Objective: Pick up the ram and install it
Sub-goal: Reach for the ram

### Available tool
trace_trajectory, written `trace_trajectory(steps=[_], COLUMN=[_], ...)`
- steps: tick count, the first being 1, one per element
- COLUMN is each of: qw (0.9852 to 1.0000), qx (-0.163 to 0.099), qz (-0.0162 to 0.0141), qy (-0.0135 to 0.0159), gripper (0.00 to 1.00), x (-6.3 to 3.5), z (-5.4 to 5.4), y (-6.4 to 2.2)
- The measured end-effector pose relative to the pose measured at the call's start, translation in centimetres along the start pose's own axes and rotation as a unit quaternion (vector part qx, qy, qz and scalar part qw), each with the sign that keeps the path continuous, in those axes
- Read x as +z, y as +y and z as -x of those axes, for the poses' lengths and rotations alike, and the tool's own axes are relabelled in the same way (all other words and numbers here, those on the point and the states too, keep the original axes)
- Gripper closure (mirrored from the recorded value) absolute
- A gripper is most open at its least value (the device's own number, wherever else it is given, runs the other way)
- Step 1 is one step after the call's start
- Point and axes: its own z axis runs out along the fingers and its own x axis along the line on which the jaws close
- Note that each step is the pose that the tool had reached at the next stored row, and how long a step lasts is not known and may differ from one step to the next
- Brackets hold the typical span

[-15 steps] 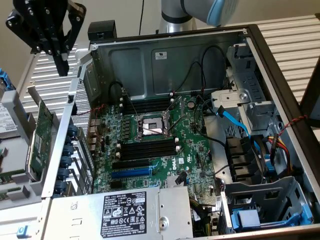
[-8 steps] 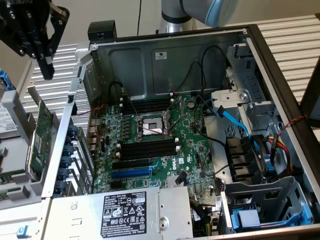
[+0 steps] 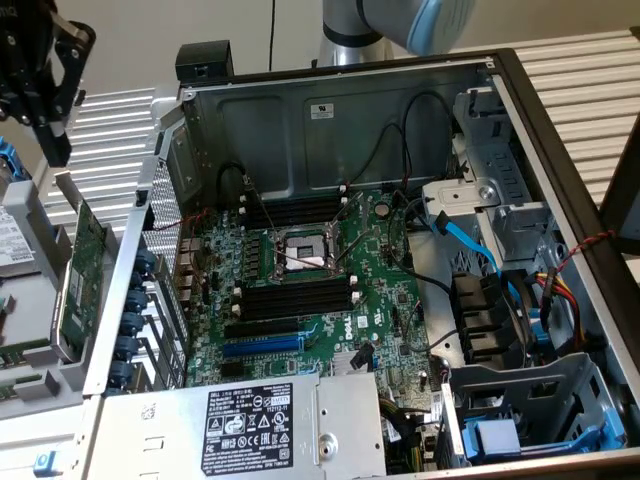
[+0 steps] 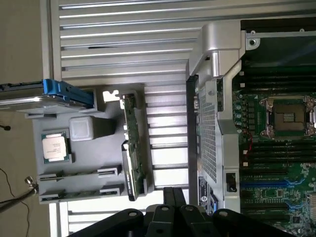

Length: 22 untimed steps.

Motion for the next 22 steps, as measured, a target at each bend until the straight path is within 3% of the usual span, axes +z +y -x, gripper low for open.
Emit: trace_trajectory(steps=[22], qw=[1.0000], qx=[0.000], qz=[0.0001], qy=[-0.0007], gripper=[0.89], x=[0.33], z=[-9.9], y=[-1.03])
